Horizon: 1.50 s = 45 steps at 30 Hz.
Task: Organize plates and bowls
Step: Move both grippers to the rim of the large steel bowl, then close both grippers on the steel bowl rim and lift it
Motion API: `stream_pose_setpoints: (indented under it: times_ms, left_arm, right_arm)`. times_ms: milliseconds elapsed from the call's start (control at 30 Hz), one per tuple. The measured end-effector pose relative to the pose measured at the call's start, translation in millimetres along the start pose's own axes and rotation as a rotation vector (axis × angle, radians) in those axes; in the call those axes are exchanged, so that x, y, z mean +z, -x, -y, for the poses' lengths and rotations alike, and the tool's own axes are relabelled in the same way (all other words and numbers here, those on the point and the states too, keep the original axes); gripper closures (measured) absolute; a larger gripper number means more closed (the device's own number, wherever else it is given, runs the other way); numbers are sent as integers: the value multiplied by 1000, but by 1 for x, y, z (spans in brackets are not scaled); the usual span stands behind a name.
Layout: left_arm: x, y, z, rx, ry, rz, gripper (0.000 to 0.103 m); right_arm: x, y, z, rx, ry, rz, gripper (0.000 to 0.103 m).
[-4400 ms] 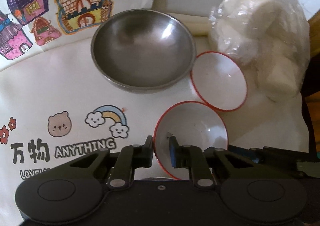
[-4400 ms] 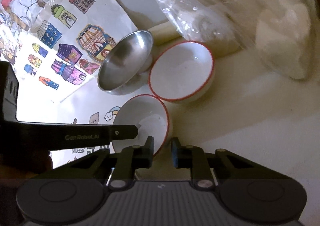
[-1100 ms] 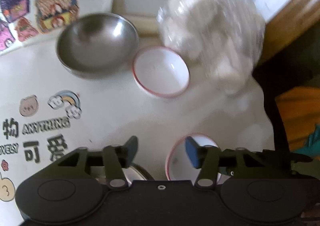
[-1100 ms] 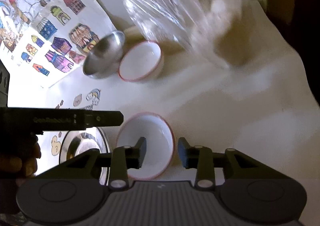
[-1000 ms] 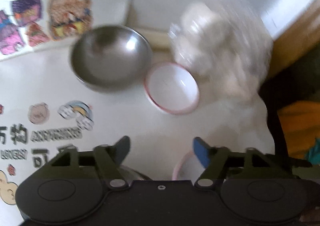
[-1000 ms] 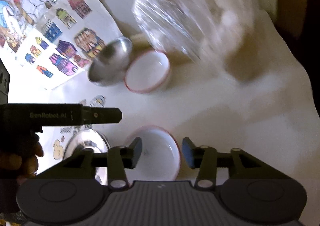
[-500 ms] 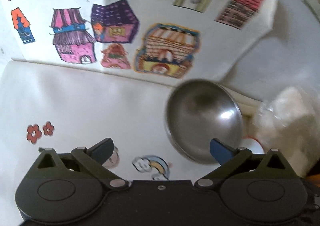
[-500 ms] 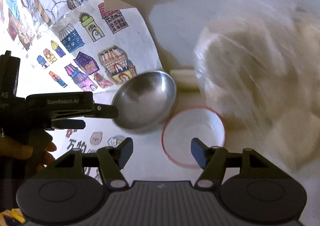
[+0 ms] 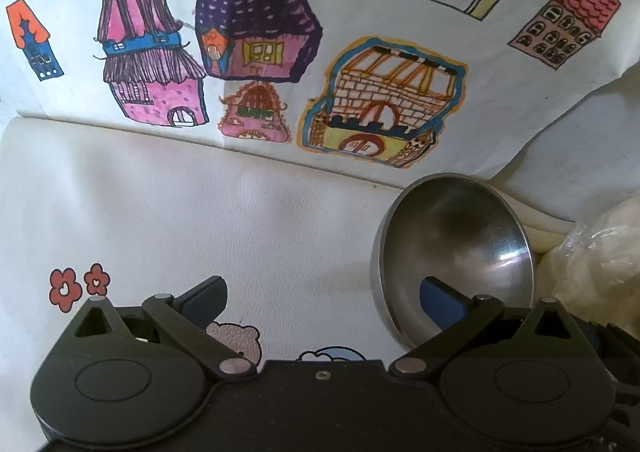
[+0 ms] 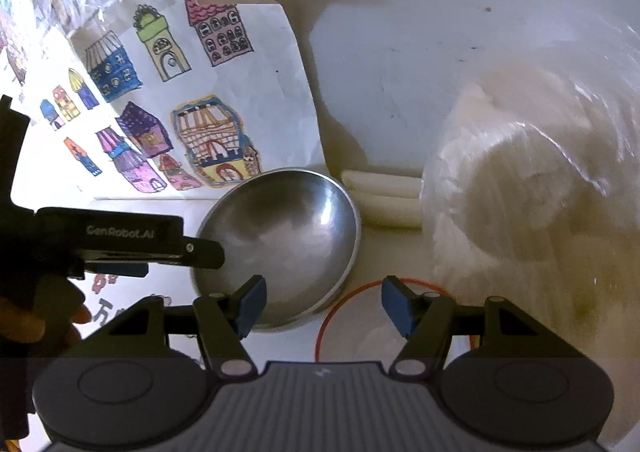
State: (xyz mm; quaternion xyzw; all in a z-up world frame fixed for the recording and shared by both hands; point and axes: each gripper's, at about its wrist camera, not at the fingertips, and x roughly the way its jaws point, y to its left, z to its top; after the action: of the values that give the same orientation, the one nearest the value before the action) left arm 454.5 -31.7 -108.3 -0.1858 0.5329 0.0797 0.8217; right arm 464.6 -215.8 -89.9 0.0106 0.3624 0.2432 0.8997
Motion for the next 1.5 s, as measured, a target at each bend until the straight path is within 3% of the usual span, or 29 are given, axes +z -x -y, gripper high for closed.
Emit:
stream_pose_setpoints:
  times_ms: [233, 367, 433, 600, 667, 867, 1167, 1500]
  left_arm:
    - [-3, -10, 0, -13, 55, -37, 9]
    - [-7, -16, 3, -23, 57, -49, 23]
    - [-9, -17, 5, -41, 64, -52, 30]
    - [-12, -18, 9, -103, 72, -47, 64]
    - [-14, -17, 12, -138, 58, -30, 78]
    - [-20, -3, 20, -157, 27, -2, 85]
    - [-39, 47, 46, -231, -64, 55, 85]
    - [-87, 81, 105, -359, -284, -5, 85]
  right_arm:
    - [9, -9, -1, -17, 58, 1, 38]
    - [11, -16, -3, -24, 88, -20, 45]
    - [11, -19, -3, -26, 99, -30, 53]
    - [11, -24, -2, -33, 108, -42, 79]
    - [11, -23, 0, -20, 102, -45, 82]
    - [7, -6, -3, -13, 97, -21, 83]
    - [-17, 57, 5, 1, 55, 41, 83]
    - [-75, 147, 44, -99, -90, 77, 83]
